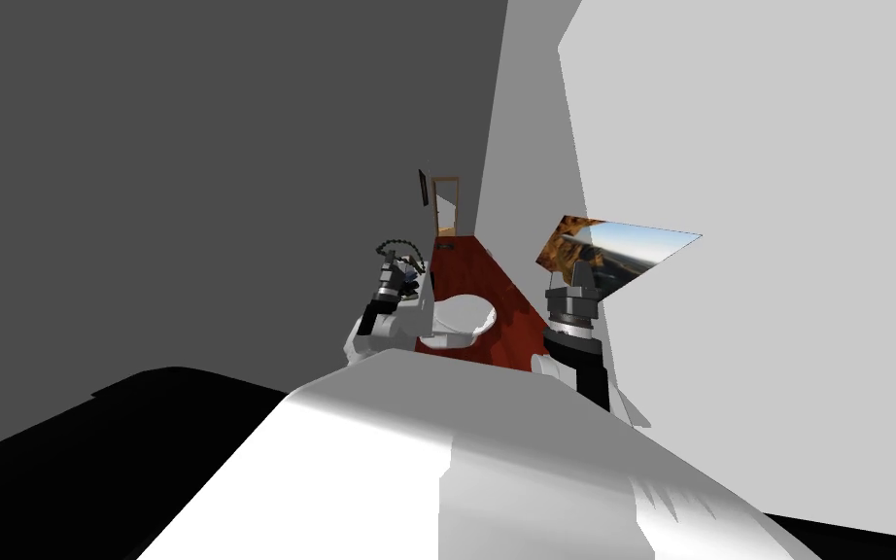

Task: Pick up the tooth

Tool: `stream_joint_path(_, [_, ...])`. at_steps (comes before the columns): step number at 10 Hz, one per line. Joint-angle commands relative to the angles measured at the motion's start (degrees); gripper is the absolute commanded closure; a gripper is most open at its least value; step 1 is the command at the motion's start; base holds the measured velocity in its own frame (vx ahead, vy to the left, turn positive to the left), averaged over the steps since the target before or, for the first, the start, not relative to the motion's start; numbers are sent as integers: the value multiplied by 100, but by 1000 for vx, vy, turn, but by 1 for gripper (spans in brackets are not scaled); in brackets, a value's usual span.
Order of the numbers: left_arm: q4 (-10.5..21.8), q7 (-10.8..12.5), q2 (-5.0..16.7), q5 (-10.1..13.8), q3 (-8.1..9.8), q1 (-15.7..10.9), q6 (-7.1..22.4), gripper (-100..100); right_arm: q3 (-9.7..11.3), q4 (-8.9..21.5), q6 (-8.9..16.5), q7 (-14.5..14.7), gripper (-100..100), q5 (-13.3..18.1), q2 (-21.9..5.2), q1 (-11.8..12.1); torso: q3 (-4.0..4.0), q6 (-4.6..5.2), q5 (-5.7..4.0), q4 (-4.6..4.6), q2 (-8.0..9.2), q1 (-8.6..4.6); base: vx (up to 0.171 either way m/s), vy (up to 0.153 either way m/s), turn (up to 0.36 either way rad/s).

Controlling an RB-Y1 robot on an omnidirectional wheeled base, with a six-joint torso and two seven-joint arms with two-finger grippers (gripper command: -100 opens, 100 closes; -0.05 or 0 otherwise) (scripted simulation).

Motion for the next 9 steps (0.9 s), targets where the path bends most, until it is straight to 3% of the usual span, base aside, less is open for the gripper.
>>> stream_joint_path(1, [32,28,5,68,-18,-97,286,-100,0,0,0,0,0,0,0,0,0,0,0,0,0,0,-58,3,-13])
stream_joint_path(2, [32,28,5,68,-18,-97,424,-100,0,0,0,0,0,0,0,0,0,-1,0,0,-1,0,-23,6,4])
stream_joint_path(3, [112,117,68,242,-4,-313,586,-100,0,0,0,0,0,0,0,1,-5,-1,0,-2,-11,1,-45,4,-21])
stream_joint_path(5, [112,117,68,242,-4,-313,876,-100,0,0,0,0,0,0,0,0,-3,-1,0,-1,-6,0,-37,4,-9])
stream_joint_path(6, [192,212,130,421,10,-535,1047,-100,0,0,0,0,0,0,0,1,-6,-1,0,-2,-11,0,-47,9,-20])
stream_joint_path(8, [192,212,130,421,10,-535,1353,-100,0,0,0,0,0,0,0,0,-3,-1,0,-1,-6,-1,-39,-1,-11])
stream_joint_path(9, [274,313,193,603,24,-762,1577,-100,0,0,0,0,0,0,0,1,-5,-2,0,-2,-10,-1,-53,2,-27])
